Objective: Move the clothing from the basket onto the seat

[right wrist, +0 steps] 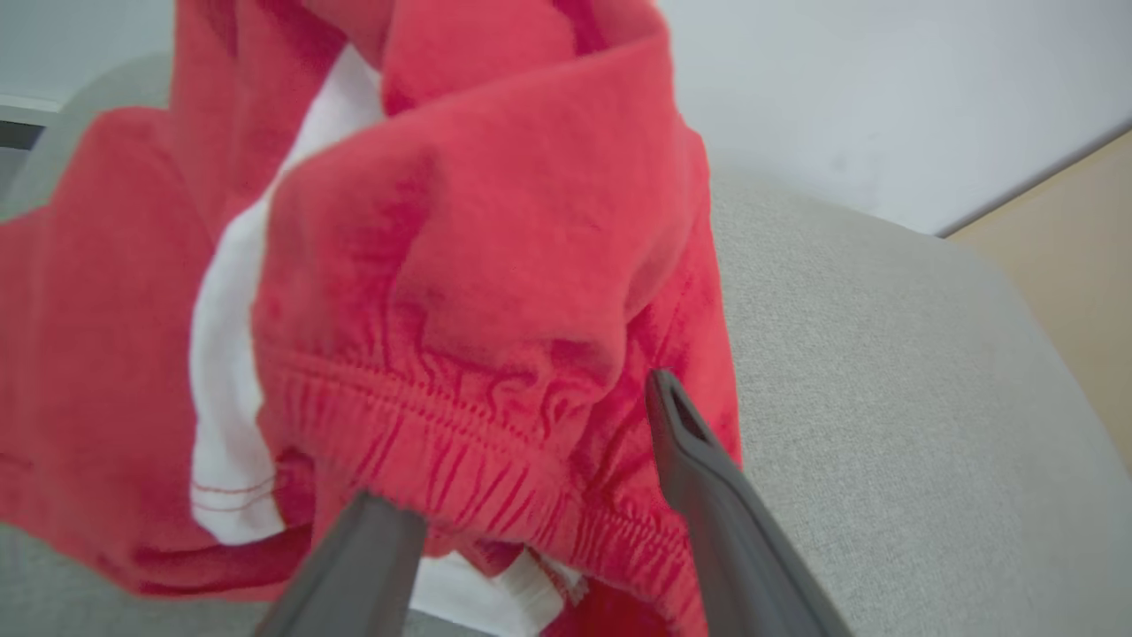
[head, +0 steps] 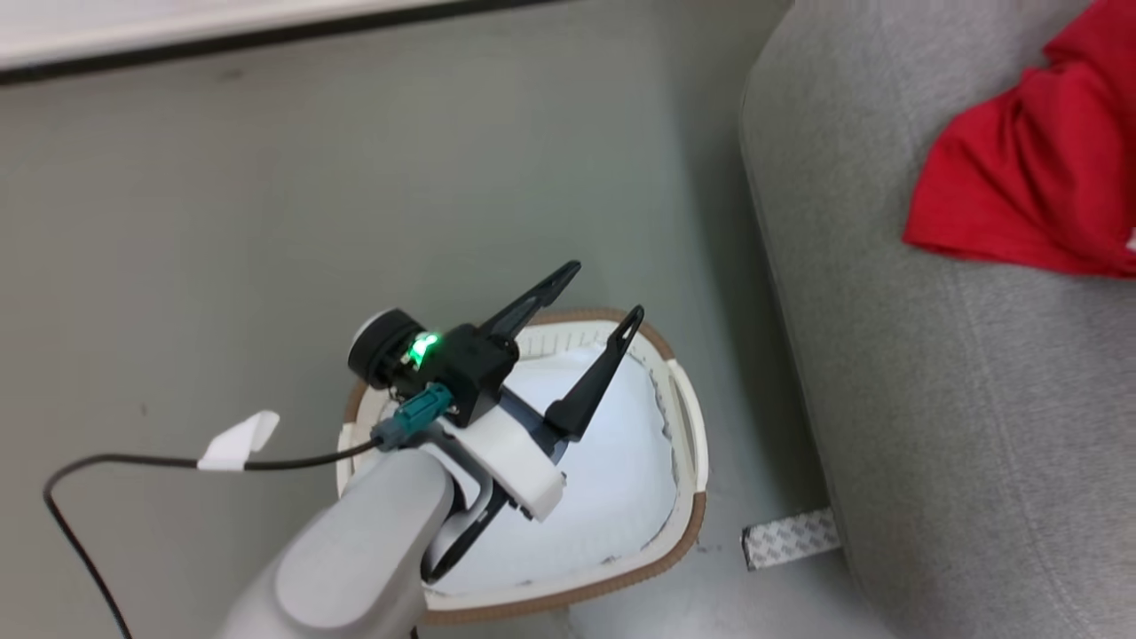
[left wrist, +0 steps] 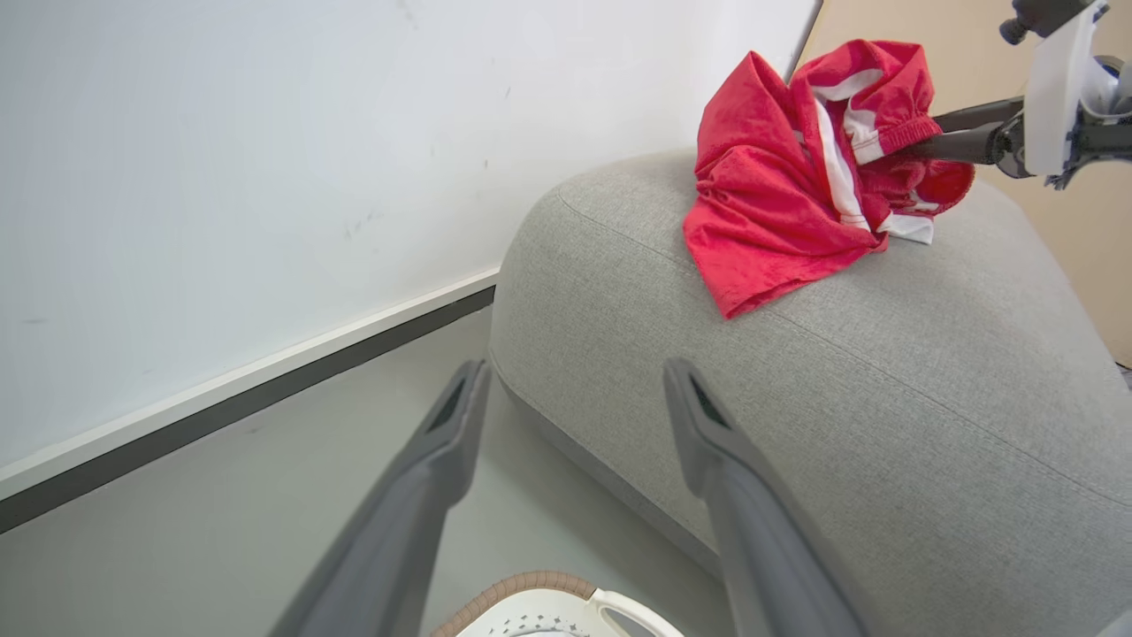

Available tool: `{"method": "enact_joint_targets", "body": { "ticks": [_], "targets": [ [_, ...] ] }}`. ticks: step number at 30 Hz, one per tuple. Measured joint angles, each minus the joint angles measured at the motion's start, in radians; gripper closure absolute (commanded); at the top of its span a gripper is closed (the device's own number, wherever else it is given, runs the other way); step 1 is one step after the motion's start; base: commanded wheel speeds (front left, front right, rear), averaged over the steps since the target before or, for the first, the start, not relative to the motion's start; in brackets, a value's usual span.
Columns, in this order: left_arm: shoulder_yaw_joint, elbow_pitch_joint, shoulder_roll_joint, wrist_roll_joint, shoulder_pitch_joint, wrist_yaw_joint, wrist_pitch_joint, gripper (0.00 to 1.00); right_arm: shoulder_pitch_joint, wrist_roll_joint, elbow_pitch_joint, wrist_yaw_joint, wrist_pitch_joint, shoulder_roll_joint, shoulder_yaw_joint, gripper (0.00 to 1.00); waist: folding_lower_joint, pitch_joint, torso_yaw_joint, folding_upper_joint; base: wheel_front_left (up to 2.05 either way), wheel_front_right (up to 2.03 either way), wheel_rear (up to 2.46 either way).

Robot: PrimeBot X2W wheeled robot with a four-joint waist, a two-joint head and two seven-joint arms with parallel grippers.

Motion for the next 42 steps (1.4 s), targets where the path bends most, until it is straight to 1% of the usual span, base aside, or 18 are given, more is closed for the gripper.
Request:
{"method": "enact_joint_targets", "body": {
  "ticks": [3,6,9,11,14,19,24,28,33,37,42],
  "targets": [
    [0.01,0.009,-0.002,-0.012,0.025,0.003,-0.002,0.0,0.019,0.03,-0.052,0.0,0.028,-0.017,0.061,0.0,0.0,-0.045,-0.003,0.0,0.0,0.0,0.0],
    [0.027,0.015,-0.001,-0.025,0.059,0.011,-0.005,0.0,0.049,0.076,-0.112,0.0,0.085,-0.044,0.126,0.0,0.0,-0.096,-0.007,0.0,0.0,0.0,0.0],
    [0.049,0.01,0.001,-0.033,0.098,0.017,-0.006,0.0,0.077,0.14,-0.191,0.0,0.145,-0.081,0.189,0.0,0.0,-0.15,-0.011,-0.0001,0.0,0.0,0.0],
    [0.066,0.001,0.004,-0.036,0.127,0.022,-0.006,0.0,0.085,0.173,-0.245,0.0,0.162,-0.116,0.228,0.0,0.0,-0.186,-0.014,0.0,0.0,0.0,0.0],
    [0.094,-0.012,0.007,-0.042,0.166,0.029,-0.006,0.0,0.085,0.197,-0.305,0.0,0.161,-0.168,0.259,0.0,0.0,-0.238,-0.017,-0.0001,0.0,0.0,0.0],
    [0.152,-0.04,0.007,-0.046,0.223,0.044,-0.006,0.0,0.086,0.229,-0.386,0.0,0.111,-0.212,0.282,0.0,-0.0001,-0.315,-0.009,0.0,0.0,0.0,0.0],
    [0.241,-0.08,0.012,-0.052,0.287,0.071,-0.007,0.0,0.103,0.242,-0.445,0.0,0.024,-0.212,0.265,0.0,-0.0001,-0.38,0.02,0.0,0.0,0.0,0.0],
    [0.323,-0.108,0.023,-0.056,0.349,0.092,-0.007,0.0,0.15,0.253,-0.483,0.0,-0.051,-0.172,0.227,0.0,-0.0002,-0.423,0.054,0.0,0.0,0.0,0.0],
    [0.424,-0.132,0.038,-0.056,0.433,0.115,-0.007,0.0,0.228,0.241,-0.51,0.0,-0.127,-0.096,0.162,0.0,-0.0002,-0.468,0.09,0.0,0.0,0.0,0.0],
    [0.489,-0.152,0.036,-0.052,0.499,0.124,-0.007,0.0,0.315,0.18,-0.528,0.0,-0.15,-0.016,0.056,0.0,-0.0002,-0.494,0.114,0.0,0.0,0.0,0.0],
    [0.574,-0.193,0.015,-0.035,0.568,0.127,-0.007,0.0,0.473,0.033,-0.643,0.0,-0.153,0.114,-0.172,0.0,-0.0001,-0.512,0.138,0.0,0.0,0.0,0.0]
  ]
}}
